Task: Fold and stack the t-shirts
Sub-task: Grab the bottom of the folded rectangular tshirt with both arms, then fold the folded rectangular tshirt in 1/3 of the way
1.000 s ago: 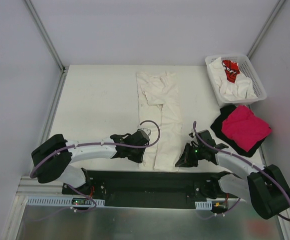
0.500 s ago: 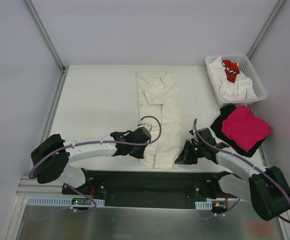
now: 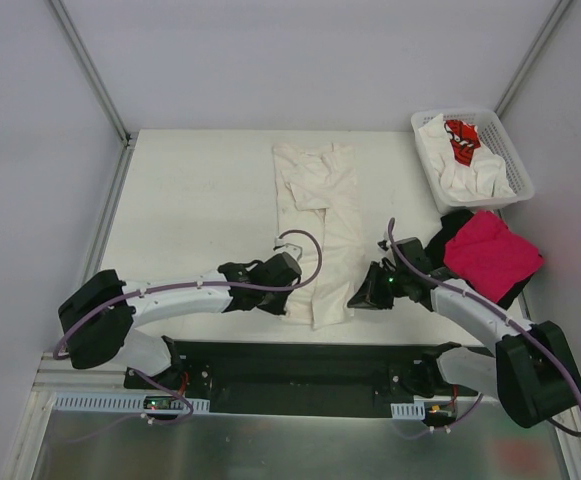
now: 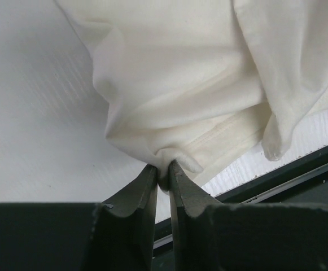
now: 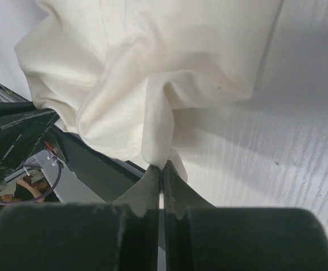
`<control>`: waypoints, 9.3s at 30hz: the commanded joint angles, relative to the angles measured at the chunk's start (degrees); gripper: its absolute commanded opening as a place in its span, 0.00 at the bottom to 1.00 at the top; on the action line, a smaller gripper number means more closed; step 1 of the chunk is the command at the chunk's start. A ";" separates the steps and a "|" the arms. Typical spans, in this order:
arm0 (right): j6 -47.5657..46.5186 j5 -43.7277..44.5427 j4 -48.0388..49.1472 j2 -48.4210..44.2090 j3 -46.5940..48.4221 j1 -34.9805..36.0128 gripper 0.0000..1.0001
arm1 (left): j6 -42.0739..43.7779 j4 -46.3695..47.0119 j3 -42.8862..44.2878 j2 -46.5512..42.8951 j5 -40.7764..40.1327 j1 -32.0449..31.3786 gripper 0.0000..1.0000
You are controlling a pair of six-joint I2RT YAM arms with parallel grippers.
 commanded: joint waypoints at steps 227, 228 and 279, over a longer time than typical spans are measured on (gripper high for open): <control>-2.74 1.55 10.42 50.28 53.30 -15.20 0.33 | 3.31 20.41 25.55 25.57 19.62 33.31 0.33; -2.65 1.29 10.51 50.28 53.30 -15.37 0.33 | 2.87 21.29 25.28 26.10 20.15 33.31 0.33; -1.59 -1.09 12.09 50.10 52.34 -17.75 0.34 | -3.82 19.28 23.43 27.42 15.32 33.31 0.33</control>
